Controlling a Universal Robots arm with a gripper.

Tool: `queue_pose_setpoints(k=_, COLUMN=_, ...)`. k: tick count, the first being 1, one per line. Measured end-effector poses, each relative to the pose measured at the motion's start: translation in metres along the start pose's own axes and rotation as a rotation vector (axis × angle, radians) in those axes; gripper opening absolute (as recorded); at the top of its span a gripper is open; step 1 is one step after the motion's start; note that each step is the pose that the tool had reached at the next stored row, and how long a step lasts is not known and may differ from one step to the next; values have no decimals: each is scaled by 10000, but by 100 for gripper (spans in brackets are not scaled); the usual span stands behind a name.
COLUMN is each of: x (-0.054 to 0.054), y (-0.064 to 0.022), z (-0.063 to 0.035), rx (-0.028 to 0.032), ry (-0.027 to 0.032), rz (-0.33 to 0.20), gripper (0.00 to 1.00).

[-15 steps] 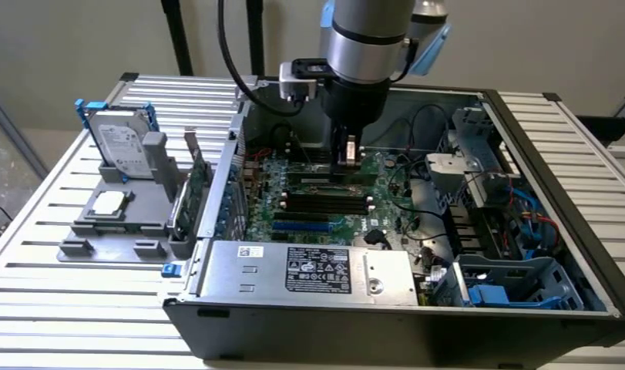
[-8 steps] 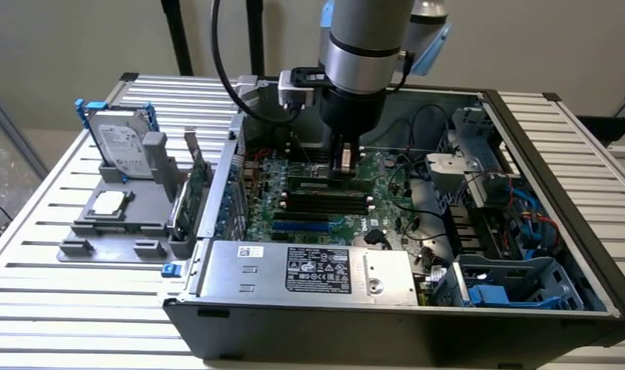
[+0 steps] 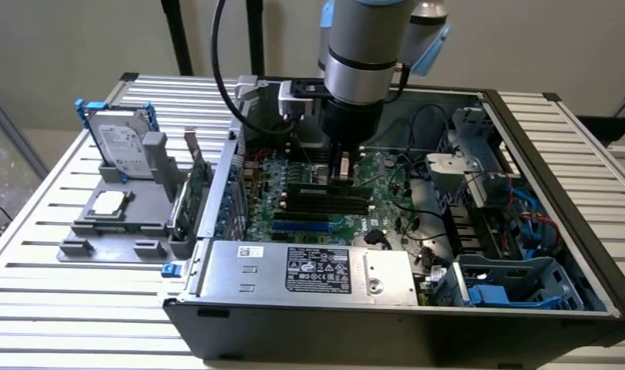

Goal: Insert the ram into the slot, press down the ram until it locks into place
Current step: 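Insert the ram into the slot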

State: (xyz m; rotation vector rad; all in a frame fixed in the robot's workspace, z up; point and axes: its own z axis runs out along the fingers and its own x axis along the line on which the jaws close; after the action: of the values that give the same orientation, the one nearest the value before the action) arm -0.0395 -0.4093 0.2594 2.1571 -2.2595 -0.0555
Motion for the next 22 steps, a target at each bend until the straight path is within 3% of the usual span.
queue_pose_setpoints(k=8, x=-62, y=-8, z=106, rx=-15, ry=3, rz=0, gripper=13)
queue_pose_setpoints(k=15, x=-89, y=-12, z=205, rx=-7, ry=93, rz=3, gripper=13)
queue_pose_setpoints(k=22, x=-106, y=-11, z=229, rx=-4, ry=130, rz=-8, gripper=13)
